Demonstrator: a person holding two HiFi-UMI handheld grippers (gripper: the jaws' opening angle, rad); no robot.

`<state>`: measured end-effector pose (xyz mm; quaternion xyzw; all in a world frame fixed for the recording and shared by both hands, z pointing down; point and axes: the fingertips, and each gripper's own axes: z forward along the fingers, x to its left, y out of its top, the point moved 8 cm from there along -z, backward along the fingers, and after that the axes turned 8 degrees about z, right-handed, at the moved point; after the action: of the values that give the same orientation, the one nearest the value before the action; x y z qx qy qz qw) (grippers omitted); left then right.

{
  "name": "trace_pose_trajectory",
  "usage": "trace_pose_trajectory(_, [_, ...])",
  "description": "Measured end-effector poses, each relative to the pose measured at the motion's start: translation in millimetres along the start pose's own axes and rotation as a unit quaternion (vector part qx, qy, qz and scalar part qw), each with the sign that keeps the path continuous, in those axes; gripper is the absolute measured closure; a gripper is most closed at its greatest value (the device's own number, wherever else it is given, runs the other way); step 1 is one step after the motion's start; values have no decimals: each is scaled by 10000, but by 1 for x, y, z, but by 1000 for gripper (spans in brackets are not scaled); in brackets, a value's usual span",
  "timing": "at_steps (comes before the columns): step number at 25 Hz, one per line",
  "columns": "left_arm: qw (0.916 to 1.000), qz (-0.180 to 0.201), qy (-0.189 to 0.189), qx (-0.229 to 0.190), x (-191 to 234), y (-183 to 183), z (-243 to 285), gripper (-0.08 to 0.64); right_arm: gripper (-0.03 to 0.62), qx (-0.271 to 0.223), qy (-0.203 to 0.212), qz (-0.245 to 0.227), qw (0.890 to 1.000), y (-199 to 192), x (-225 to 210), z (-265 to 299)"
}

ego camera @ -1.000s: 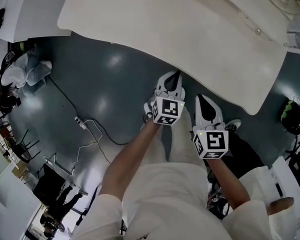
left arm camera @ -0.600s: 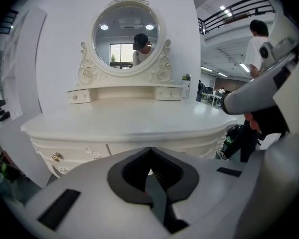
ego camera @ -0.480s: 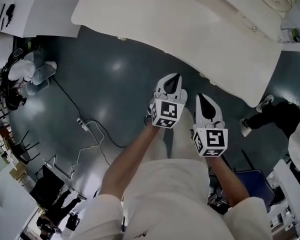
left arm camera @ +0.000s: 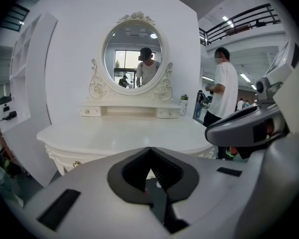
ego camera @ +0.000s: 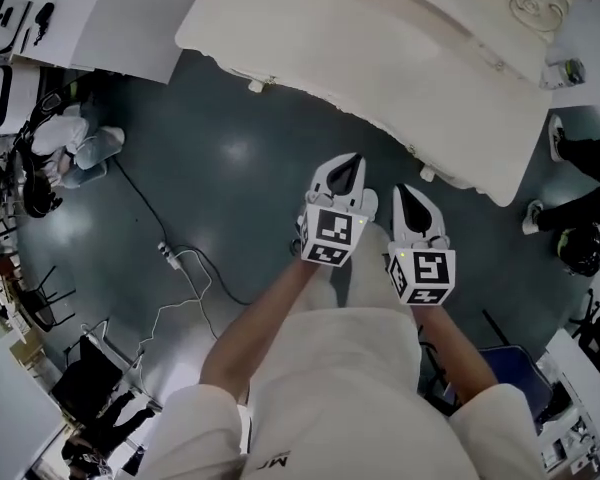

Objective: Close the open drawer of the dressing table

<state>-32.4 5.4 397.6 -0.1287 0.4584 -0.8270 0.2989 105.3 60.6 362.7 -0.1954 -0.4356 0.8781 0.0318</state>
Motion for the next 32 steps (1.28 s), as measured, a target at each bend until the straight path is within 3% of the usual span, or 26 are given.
trace_pose_trajectory(3, [10000,0,37,-27,4,6,-21,552,591,-137,6,-91,9999,9,14,-6])
trace_pose_trajectory(9, [9990,-398,-24,-193,10,15,-63,552,591,-388,80,-256,9989,26,44,-22])
trace_pose_trajectory(15, [9985,-472,28,-281,14,21,-110,552,591,-615,169,-403,9972,36,74,-42])
trace_pose_trajectory(32, [9929,-819,257,-821,12,10,-228,552,591,-922,539,-737,9915,25,156,-84])
